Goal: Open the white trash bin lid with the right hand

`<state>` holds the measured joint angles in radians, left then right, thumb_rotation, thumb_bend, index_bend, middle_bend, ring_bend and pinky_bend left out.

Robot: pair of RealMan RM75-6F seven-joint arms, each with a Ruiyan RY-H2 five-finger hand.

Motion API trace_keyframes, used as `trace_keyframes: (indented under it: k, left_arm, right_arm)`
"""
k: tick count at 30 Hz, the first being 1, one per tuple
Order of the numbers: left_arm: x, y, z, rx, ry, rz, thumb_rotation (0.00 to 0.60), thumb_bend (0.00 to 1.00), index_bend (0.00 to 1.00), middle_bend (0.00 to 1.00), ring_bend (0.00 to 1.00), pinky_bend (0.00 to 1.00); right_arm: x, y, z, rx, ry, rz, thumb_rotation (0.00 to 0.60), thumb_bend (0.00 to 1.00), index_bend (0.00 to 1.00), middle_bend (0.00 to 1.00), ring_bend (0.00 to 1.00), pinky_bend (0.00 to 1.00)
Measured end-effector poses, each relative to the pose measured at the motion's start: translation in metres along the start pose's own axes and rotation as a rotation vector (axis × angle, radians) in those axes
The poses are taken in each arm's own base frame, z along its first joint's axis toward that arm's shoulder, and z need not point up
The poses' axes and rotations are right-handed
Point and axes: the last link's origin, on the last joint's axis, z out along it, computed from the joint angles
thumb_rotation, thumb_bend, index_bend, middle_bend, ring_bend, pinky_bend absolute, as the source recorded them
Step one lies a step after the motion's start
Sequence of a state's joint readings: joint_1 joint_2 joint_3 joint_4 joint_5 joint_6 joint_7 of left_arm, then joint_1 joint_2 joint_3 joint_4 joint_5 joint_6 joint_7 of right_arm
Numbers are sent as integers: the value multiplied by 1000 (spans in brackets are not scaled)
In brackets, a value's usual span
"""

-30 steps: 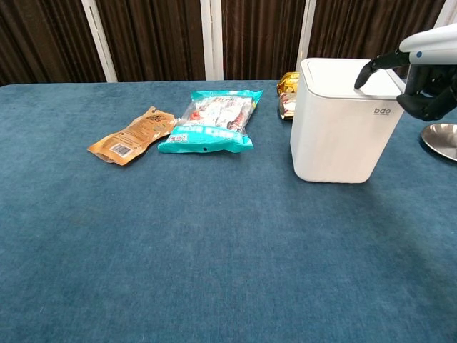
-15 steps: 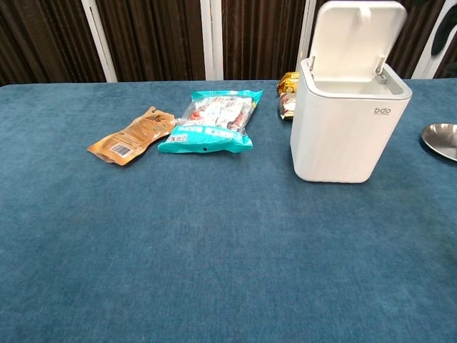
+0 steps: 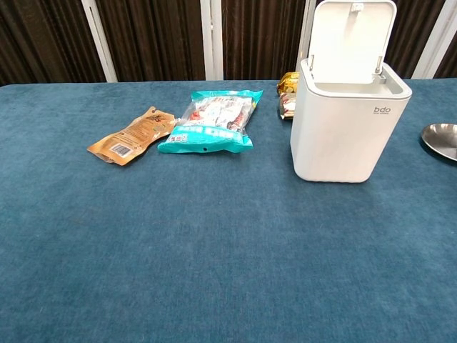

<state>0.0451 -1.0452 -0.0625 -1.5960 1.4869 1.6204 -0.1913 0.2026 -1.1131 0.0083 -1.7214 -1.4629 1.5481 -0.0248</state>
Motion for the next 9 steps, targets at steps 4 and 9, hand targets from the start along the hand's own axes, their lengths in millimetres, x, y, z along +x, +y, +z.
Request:
trace_keyframes:
  k: [4, 9]
  left_arm:
    - [1, 0, -1, -5, 3, 0, 600, 4, 188, 107, 0, 142]
    - [2, -2, -1, -5, 5, -7, 600, 4, 188, 107, 0, 142]
  right_arm:
    - [-18, 8, -31, 39, 9, -38, 600, 218, 66, 96, 147, 124]
    - [-25, 12, -35, 25, -3, -91, 600, 218, 66, 96, 147, 124]
